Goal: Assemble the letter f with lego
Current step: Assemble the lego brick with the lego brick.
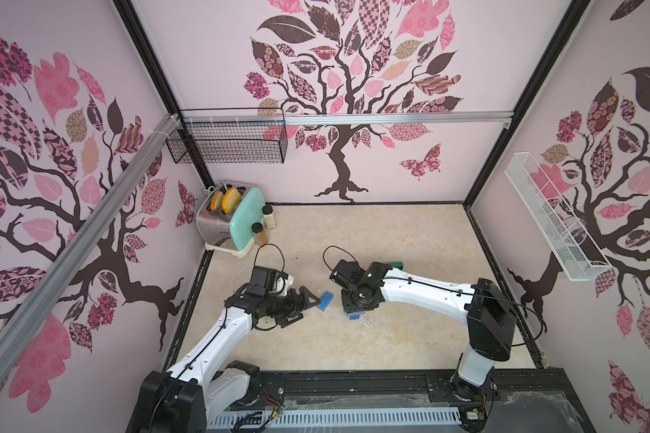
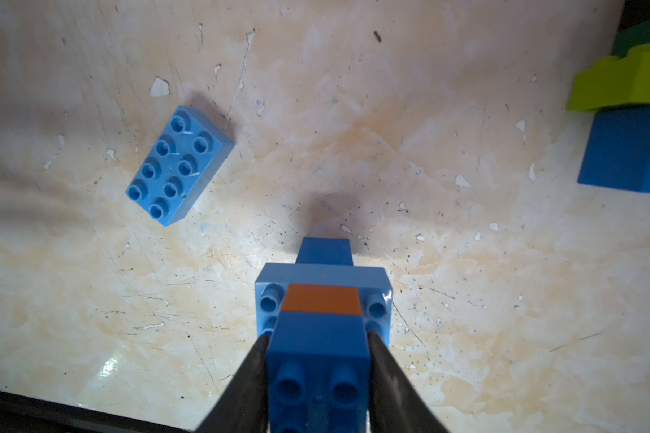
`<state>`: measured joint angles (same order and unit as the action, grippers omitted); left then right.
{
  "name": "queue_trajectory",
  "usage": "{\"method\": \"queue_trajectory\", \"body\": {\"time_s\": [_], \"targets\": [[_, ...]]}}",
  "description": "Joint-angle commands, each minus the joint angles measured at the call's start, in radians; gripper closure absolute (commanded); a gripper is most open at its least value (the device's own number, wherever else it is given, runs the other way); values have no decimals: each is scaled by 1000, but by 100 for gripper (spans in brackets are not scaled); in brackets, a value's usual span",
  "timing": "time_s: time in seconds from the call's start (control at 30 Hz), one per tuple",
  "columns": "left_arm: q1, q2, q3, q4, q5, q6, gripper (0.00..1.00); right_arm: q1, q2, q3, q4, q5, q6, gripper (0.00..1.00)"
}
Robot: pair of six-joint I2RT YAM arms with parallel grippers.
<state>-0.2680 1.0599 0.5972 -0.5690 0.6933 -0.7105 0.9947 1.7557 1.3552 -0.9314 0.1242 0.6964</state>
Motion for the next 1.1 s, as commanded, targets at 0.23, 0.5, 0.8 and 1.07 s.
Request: {"method": "queue_trajectory", "body": {"time_s": [0.23,0.5,0.8,1.07], "targets": [[6,8,-4,14,1,10,6,5,-14,41,-23,11,2,53],[9,10,-2,12,-4,-4,6,5,-46,126,-77,50,-34,40],[-8,125,1,103,-16,-89,5,-15,-79,207,-125,31,-107,9],[-40,227,-2,237,-51,-287,5,-94,-129,169,-96,-49,-146,1]]}}
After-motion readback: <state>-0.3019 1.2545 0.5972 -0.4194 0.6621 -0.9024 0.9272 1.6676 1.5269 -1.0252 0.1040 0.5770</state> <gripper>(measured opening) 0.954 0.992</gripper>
